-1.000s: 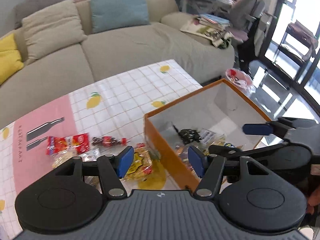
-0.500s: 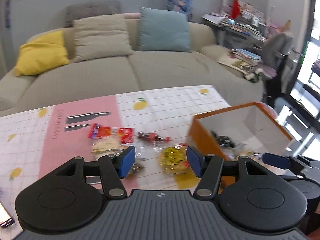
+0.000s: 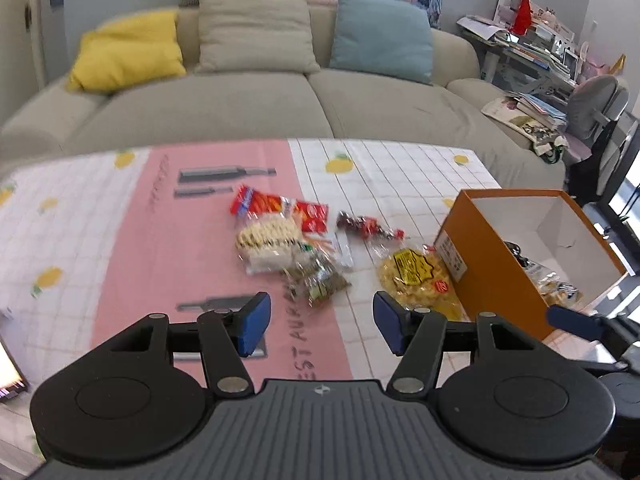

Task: Organize snacks
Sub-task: 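Withdraw both tools from the box toward the remaining snacks, then grasp the green snack pack with the left tool while the right tool grasps the yellow waffle pack, then carry both packs over the orange box and open both tools to drop them, then withdraw both tools from the box toward the remaining snacks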

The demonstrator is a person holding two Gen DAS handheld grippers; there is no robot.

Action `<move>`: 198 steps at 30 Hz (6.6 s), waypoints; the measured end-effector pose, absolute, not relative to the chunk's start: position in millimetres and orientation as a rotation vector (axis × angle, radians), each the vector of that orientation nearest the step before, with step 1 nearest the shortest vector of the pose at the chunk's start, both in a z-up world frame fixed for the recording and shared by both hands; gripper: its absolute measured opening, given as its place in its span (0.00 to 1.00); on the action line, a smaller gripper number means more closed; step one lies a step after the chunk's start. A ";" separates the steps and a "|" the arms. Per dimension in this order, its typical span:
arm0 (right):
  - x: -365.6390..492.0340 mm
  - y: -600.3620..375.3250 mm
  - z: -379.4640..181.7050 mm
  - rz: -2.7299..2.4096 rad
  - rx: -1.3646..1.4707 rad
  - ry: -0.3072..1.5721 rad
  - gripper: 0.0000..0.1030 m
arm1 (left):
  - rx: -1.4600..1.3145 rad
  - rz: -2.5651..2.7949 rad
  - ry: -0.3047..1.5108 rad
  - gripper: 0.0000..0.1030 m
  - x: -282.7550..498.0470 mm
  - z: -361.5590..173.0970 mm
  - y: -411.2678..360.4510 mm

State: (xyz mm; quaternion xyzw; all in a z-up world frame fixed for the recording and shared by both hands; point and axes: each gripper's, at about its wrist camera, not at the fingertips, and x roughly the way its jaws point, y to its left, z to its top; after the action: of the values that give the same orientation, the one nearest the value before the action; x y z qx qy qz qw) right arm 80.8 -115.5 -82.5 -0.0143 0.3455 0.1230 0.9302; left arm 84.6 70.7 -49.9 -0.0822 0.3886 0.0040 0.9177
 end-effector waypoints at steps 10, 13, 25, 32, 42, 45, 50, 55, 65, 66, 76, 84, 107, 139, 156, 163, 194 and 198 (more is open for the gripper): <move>110.5 -94.5 -114.1 0.271 -0.113 0.761 0.80 | -0.211 -0.012 0.861 0.69 105.2 -79.6 75.8; 124.3 -86.2 -124.9 0.272 -0.153 0.759 0.80 | -0.221 0.002 0.896 0.69 119.7 -89.4 78.2; 186.2 -61.2 -171.8 0.185 -0.225 0.777 0.74 | -0.293 0.011 0.942 0.69 170.4 -130.8 90.9; 209.2 -53.8 -190.1 0.147 -0.262 0.758 0.82 | -0.365 0.038 0.962 0.69 193.3 -157.2 94.7; 216.0 -47.5 -208.0 0.125 -0.273 0.758 0.84 | -0.446 0.052 0.965 0.69 211.6 -178.2 99.1; 218.0 -46.2 -213.7 0.126 -0.286 0.785 0.84 | -0.456 0.046 0.967 0.65 213.5 -181.8 98.8; 214.4 -46.0 -216.4 0.125 -0.302 0.768 0.78 | -0.451 0.039 0.971 0.54 208.6 -181.0 97.0; 209.4 -43.5 -216.0 0.137 -0.341 0.759 0.67 | -0.445 0.047 0.991 0.51 198.2 -179.9 100.7; 194.9 -44.9 -200.7 0.212 -0.265 0.819 0.60 | -0.467 0.085 1.018 0.48 169.6 -167.6 107.3; 192.1 -46.4 -198.0 0.221 -0.248 0.835 0.60 | -0.467 0.086 1.019 0.48 166.2 -165.8 106.5; 161.3 -54.6 -170.1 0.238 -0.163 0.886 0.58 | -0.497 0.093 1.007 0.45 128.8 -146.8 106.1; 137.3 -65.8 -144.1 0.251 -0.131 0.860 0.56 | -0.492 0.085 0.942 0.43 110.1 -117.1 101.3; 105.5 -137.5 -59.6 0.331 0.055 0.709 0.51 | -0.423 -0.076 0.769 0.41 82.2 -34.1 51.7; 209.2 -299.6 -67.8 0.159 -0.030 0.858 0.48 | -0.248 -0.429 0.915 0.37 225.7 -53.6 -134.3; 274.2 -307.8 -116.5 0.169 -0.214 1.018 0.47 | -0.161 -0.441 1.021 0.24 280.5 -91.6 -170.1; 282.4 -308.8 -130.7 0.168 -0.224 1.065 0.47 | -0.119 -0.392 1.041 0.25 284.1 -95.9 -164.6; 243.8 -297.4 -85.6 0.033 -0.257 1.016 0.77 | -0.049 -0.333 0.781 0.40 214.3 -21.9 -128.0; 222.5 -289.1 -66.3 0.042 -0.176 0.970 0.77 | -0.127 -0.334 0.791 0.45 198.9 -14.0 -91.9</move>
State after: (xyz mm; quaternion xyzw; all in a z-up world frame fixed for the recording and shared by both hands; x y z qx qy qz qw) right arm 222.5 -289.1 -66.3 -0.0844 0.4656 0.0202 0.8808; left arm 198.9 -91.9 -14.0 -0.0617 0.3831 -0.1620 0.9073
